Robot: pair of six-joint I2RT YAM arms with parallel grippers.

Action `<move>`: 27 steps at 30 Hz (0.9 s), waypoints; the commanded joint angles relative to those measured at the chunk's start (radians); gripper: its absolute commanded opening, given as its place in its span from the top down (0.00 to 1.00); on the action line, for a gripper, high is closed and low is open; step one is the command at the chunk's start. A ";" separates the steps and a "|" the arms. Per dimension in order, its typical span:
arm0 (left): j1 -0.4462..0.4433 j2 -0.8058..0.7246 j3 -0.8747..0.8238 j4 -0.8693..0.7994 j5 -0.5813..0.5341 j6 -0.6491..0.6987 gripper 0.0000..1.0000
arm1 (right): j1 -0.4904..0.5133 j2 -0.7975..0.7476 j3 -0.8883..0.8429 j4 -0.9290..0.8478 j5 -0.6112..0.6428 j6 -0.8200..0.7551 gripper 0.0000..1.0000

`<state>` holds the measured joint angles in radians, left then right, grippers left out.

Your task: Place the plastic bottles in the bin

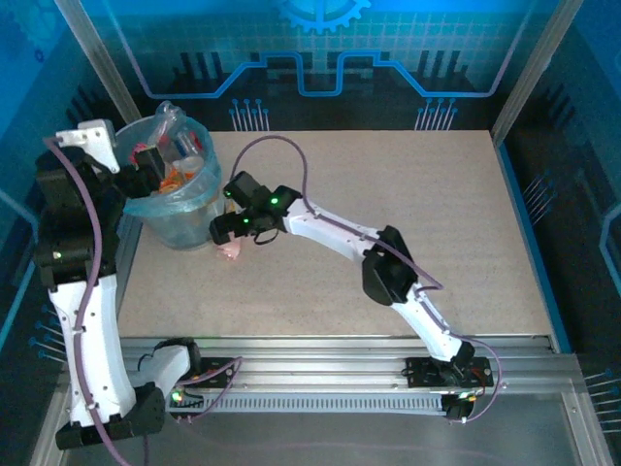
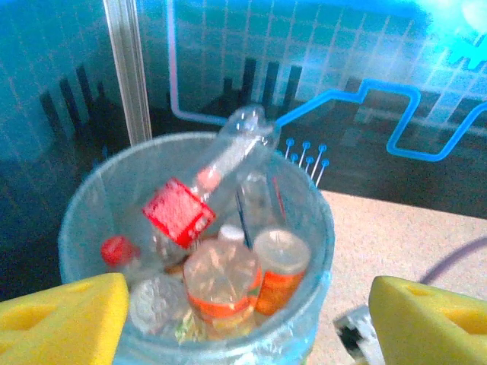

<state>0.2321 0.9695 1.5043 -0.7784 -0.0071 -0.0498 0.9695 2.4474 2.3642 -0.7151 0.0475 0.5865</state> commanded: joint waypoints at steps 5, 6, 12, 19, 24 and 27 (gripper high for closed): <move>-0.039 -0.042 -0.095 0.023 0.001 -0.075 0.17 | 0.015 0.179 0.181 -0.031 0.122 0.067 0.00; -0.040 -0.044 -0.100 0.028 0.001 -0.075 0.17 | 0.015 0.198 0.198 -0.043 0.127 0.067 0.00; -0.049 -0.055 -0.092 0.033 -0.015 -0.048 0.16 | 0.006 0.228 0.180 -0.083 0.102 0.056 0.00; -0.066 -0.062 -0.073 0.015 -0.030 -0.016 0.16 | -0.012 0.196 0.109 -0.094 0.071 0.063 0.10; -0.072 -0.047 -0.010 -0.004 -0.027 0.004 0.15 | -0.027 0.059 -0.051 -0.029 0.055 0.040 0.33; -0.072 -0.027 0.035 -0.015 -0.001 -0.007 0.14 | -0.041 -0.055 -0.199 0.041 0.036 0.033 0.41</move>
<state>0.1669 0.9321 1.4815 -0.7807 -0.0219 -0.0704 0.9482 2.5248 2.2532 -0.7231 0.1108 0.6224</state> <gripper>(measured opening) 0.862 0.606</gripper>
